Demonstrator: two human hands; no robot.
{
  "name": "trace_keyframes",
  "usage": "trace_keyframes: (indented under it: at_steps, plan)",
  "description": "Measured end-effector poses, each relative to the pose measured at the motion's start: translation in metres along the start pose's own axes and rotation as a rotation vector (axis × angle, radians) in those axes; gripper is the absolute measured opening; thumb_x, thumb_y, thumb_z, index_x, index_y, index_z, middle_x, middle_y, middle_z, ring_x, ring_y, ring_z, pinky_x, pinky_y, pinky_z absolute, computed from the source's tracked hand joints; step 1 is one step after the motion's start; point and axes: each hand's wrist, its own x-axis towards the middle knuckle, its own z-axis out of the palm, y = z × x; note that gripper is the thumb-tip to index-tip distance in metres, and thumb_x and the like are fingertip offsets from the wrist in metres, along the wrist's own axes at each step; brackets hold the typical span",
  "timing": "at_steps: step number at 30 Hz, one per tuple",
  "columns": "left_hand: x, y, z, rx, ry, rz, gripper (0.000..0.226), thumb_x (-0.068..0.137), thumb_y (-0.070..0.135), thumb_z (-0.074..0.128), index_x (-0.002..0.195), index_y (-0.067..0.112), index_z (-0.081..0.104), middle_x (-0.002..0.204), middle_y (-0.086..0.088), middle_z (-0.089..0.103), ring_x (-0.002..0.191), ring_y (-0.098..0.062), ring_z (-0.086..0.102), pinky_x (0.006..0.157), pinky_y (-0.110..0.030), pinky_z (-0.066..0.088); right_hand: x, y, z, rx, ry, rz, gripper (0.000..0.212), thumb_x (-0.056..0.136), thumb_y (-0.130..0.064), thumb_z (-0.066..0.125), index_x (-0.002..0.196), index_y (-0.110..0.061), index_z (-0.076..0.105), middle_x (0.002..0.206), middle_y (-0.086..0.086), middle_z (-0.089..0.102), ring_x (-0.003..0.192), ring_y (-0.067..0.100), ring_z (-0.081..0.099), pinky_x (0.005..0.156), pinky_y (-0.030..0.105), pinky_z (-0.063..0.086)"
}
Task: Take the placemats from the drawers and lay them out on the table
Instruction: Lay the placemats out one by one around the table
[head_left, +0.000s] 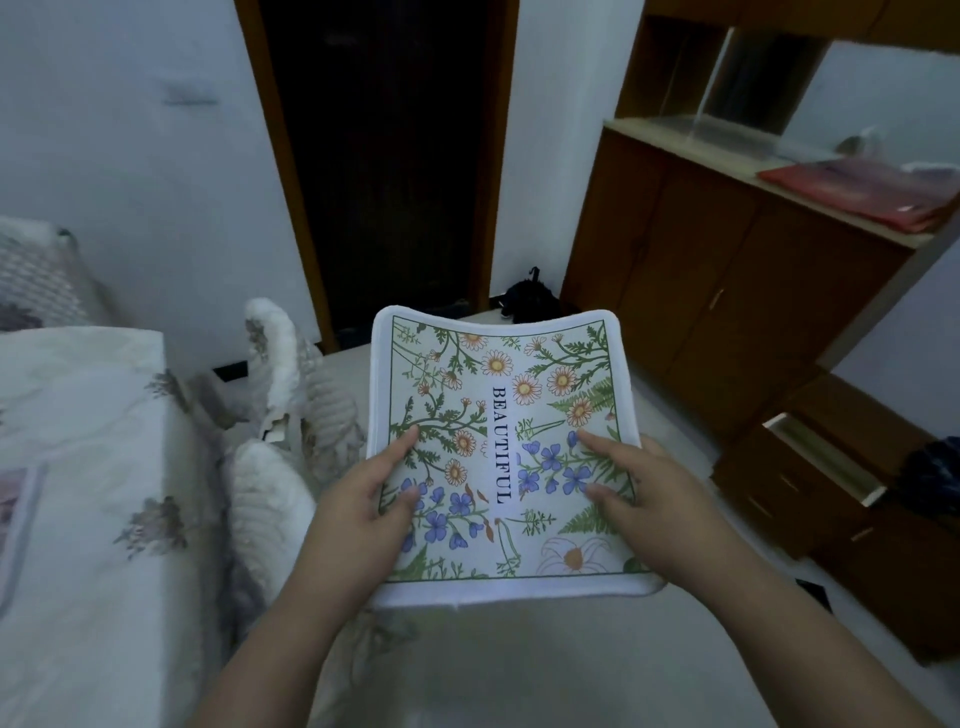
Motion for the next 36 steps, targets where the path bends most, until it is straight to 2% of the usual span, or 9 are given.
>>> trace_keyframes:
  at_steps: [4,10,19,22,25,29,31,33,36]
  plan:
    - [0.020,-0.021,-0.036,-0.009,0.087,-0.040,0.055,0.098,0.019,0.065,0.138,0.054,0.052,0.125,0.036,0.054,0.102,0.022,0.056,0.076,-0.001,0.046,0.043,-0.030,0.029,0.001,-0.073,-0.065,0.048,0.096,-0.025,0.064,0.139,-0.045,0.054,0.125,-0.013,0.047,0.107,0.008,0.059,0.075,0.012,0.057]
    - [0.018,-0.061,-0.087,-0.004,0.299,-0.152,0.058,0.097,0.022,0.066,0.139,0.058,0.049,0.131,0.025,0.060,0.114,0.000,0.062,0.098,-0.033,0.055,0.107,-0.084,0.085,-0.015,-0.229,-0.246,0.050,0.095,-0.023,0.066,0.137,-0.047,0.055,0.125,-0.015,0.048,0.110,0.005,0.055,0.088,0.013,0.049]
    - [-0.015,-0.099,-0.130,0.013,0.719,-0.416,0.055,0.097,0.023,0.066,0.139,0.056,0.051,0.121,0.033,0.057,0.112,0.003,0.061,0.098,-0.027,0.052,0.195,-0.161,0.194,-0.015,-0.613,-0.573,0.049,0.094,-0.025,0.067,0.134,-0.051,0.054,0.122,-0.016,0.050,0.107,0.007,0.060,0.089,0.030,0.059]
    - [-0.022,-0.101,-0.126,-0.044,0.892,-0.513,0.054,0.097,0.023,0.066,0.136,0.058,0.053,0.122,0.033,0.057,0.108,0.005,0.063,0.096,-0.027,0.055,0.225,-0.187,0.227,-0.021,-0.756,-0.707,0.049,0.093,-0.025,0.068,0.133,-0.052,0.056,0.122,-0.015,0.051,0.106,0.006,0.060,0.082,0.018,0.057]
    - [-0.025,-0.098,-0.114,-0.059,1.055,-0.582,0.054,0.097,0.023,0.067,0.135,0.058,0.053,0.127,0.028,0.059,0.105,0.014,0.059,0.087,-0.009,0.049,0.250,-0.214,0.254,-0.021,-0.908,-0.815,0.050,0.093,-0.023,0.069,0.132,-0.051,0.057,0.122,-0.016,0.052,0.102,0.000,0.058,0.070,0.007,0.052]
    - [-0.031,-0.101,-0.094,-0.146,1.267,-0.652,0.058,0.095,0.021,0.069,0.133,0.061,0.053,0.136,0.022,0.060,0.118,0.006,0.059,0.103,-0.026,0.050,0.267,-0.244,0.291,-0.089,-1.055,-0.983,0.051,0.091,-0.028,0.071,0.135,-0.050,0.056,0.127,-0.013,0.055,0.109,0.009,0.060,0.090,0.028,0.057]
    - [-0.035,-0.104,-0.083,-0.163,1.350,-0.678,0.058,0.095,0.019,0.069,0.134,0.059,0.054,0.139,0.022,0.057,0.119,0.011,0.055,0.106,-0.024,0.047,0.267,-0.256,0.311,-0.117,-1.119,-1.048,0.051,0.090,-0.030,0.072,0.135,-0.050,0.056,0.126,-0.011,0.056,0.112,0.013,0.060,0.095,0.037,0.056]
    - [-0.042,-0.109,-0.077,-0.168,1.417,-0.714,0.057,0.095,0.017,0.069,0.137,0.054,0.055,0.139,0.024,0.053,0.114,0.021,0.051,0.099,-0.008,0.042,0.260,-0.272,0.333,-0.142,-1.167,-1.112,0.052,0.089,-0.032,0.073,0.136,-0.048,0.056,0.124,-0.010,0.055,0.113,0.015,0.059,0.097,0.039,0.054]
    - [-0.059,-0.121,-0.077,-0.189,1.509,-0.784,0.057,0.095,0.016,0.069,0.139,0.049,0.055,0.141,0.020,0.052,0.123,0.004,0.054,0.103,-0.016,0.042,0.237,-0.296,0.369,-0.149,-1.234,-1.183,0.054,0.090,-0.030,0.072,0.140,-0.038,0.055,0.120,-0.007,0.052,0.112,0.013,0.055,0.097,0.030,0.050]
